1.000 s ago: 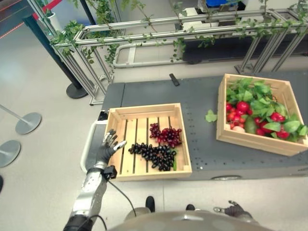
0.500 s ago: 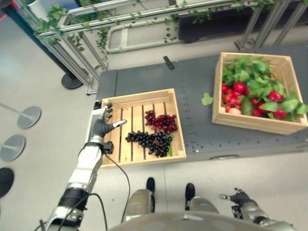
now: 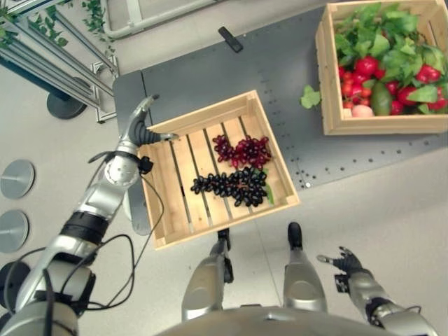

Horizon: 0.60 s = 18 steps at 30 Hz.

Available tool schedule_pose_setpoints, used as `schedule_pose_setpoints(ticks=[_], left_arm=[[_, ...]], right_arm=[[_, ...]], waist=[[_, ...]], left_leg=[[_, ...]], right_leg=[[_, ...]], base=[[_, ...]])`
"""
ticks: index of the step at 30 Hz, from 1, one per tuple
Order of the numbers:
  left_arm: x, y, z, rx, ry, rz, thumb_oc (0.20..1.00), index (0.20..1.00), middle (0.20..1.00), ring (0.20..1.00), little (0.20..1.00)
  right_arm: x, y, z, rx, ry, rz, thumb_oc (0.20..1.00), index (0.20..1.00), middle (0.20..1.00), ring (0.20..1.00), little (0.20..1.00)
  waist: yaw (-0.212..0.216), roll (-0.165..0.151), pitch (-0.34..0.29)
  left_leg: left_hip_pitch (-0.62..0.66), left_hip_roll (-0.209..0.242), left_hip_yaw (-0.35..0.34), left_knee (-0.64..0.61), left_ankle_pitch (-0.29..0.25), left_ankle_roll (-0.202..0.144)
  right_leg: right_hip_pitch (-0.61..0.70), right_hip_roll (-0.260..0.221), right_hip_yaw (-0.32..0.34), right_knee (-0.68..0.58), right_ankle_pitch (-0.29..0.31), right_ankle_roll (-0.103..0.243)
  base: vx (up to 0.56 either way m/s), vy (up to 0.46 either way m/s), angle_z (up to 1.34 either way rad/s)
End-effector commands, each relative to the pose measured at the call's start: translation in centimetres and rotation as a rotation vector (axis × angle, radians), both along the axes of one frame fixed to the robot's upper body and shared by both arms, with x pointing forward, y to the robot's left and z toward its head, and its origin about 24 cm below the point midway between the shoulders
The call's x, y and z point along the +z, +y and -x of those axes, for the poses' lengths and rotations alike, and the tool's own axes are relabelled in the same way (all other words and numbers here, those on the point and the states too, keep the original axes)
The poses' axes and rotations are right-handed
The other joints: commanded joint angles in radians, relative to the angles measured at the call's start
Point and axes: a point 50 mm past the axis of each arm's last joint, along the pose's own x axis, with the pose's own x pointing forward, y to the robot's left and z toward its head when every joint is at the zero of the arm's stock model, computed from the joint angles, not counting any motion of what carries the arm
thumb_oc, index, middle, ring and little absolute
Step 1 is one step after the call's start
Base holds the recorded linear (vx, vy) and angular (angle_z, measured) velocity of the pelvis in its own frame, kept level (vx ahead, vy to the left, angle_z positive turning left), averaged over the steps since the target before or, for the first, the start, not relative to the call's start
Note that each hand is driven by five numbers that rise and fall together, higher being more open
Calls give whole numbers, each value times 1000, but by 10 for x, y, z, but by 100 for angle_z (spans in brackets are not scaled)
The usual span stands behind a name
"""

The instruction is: Pick up the fruits from the basket on one side to the basket on the other side

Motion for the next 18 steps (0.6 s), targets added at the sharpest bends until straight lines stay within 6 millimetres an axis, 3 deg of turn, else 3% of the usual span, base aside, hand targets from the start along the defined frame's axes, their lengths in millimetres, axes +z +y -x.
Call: schedule_pose_setpoints(ticks=[1, 9, 13, 18], left_arm=[[34, 3, -15, 32, -110, -39, 1000, 1000, 1000, 1000, 1000], [47, 0, -31, 48, -89, -197, 1000, 1000, 1000, 1000, 1000], [43, -4, -32, 40, -80, -208, 1000, 1000, 1000, 1000, 1000], [24, -18, -11, -65, -96, -56, 1000, 1000, 1000, 1000, 1000]], right_arm=[[10, -8, -10, 8, -64, 40, 1000, 1000, 1000, 1000, 1000], [18, -7, -20, 13, -137, 54, 1000, 1000, 1000, 1000, 1000], [21, -8, -23, -2, -153, 59, 1000, 1000, 1000, 1000, 1000], [22, -12, -22, -34, -159, 63, 1000, 1000, 1000, 1000, 1000]], waist=[[-19, -2, -7], [-46, 16, 51], [-51, 24, 63], [-44, 41, 71]], left_leg=[[14, 44, -8, 19, -38, -76], [-40, 9, 9, 21, -33, -55], [-52, -1, 10, 19, -32, -51], [-63, -10, 15, 20, -33, -44]], right_leg=[[-59, 8, 25, 51, -38, 5], [-135, -35, 61, 55, -4, 27], [-155, -43, 71, 53, 7, 33], [-170, -51, 86, 51, 13, 34]], base=[[-19, 89, -22], [-32, 84, -13], [-18, 50, -3], [0, 37, -10]])
